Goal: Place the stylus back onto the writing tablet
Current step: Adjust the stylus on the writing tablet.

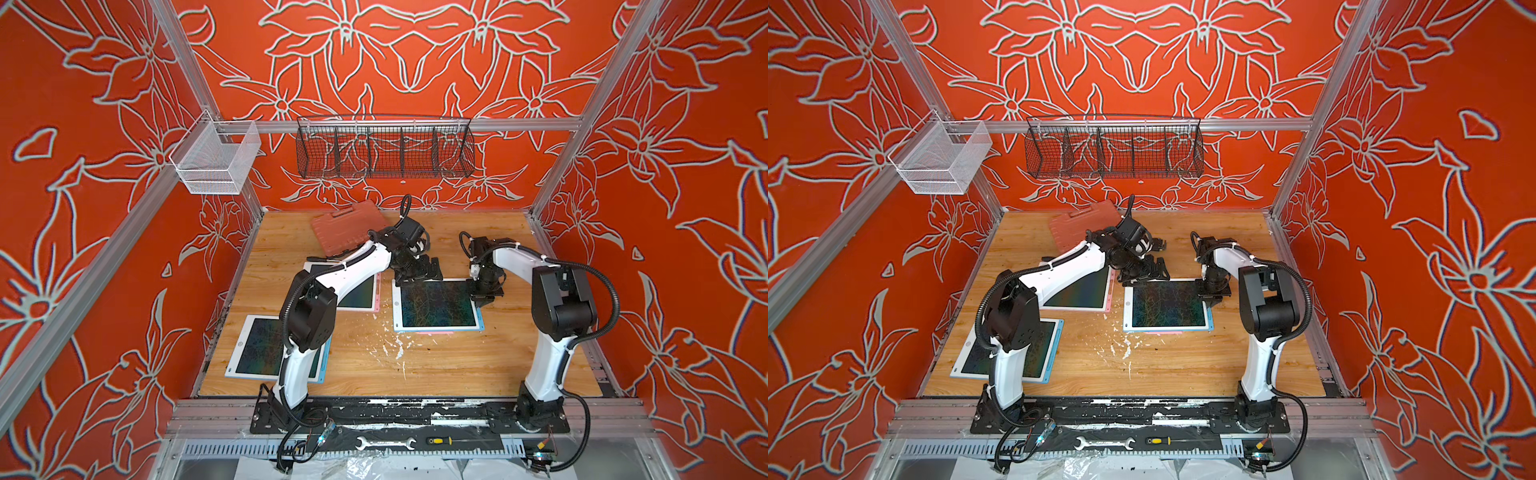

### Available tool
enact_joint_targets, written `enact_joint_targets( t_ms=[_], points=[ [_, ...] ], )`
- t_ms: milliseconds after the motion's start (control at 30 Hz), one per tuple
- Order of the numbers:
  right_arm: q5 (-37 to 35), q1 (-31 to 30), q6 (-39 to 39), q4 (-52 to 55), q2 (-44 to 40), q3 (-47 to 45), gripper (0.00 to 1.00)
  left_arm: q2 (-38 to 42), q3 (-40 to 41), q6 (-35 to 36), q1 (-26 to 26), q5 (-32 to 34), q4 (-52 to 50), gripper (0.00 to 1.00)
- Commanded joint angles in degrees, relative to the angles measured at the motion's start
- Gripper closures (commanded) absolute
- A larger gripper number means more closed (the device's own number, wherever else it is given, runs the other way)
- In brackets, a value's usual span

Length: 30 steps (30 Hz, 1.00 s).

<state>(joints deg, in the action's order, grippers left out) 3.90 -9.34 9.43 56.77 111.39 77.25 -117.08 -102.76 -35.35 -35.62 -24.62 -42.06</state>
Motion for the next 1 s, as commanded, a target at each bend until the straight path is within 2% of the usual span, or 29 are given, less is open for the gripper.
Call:
enact_joint_targets(
  t_ms=[0, 367, 733, 967],
  points=[
    [1.02, 0.12, 0.08, -0.90, -2.16, 0.46, 0.85, -0.27, -0.51, 0.53, 0.20, -0.45, -0.91, 0.03],
    [0.79, 0.20, 1.36, 0.67, -4.56, 3.33, 0.77, 0.55, 0.26, 0.34, 0.17, 0.16, -0.52, 0.03],
    [4.38, 2.08, 5.98, 1.48, -6.17, 1.06, 0.83, 3.27, 4.94, -0.17, 0.20, 2.56, -0.57, 0.03],
    [5.60, 2.14, 5.05, -0.03, -5.01, -1.10, 0.87, 4.75, 8.53, -1.12, 0.28, 2.62, 1.06, 0.03]
  ],
)
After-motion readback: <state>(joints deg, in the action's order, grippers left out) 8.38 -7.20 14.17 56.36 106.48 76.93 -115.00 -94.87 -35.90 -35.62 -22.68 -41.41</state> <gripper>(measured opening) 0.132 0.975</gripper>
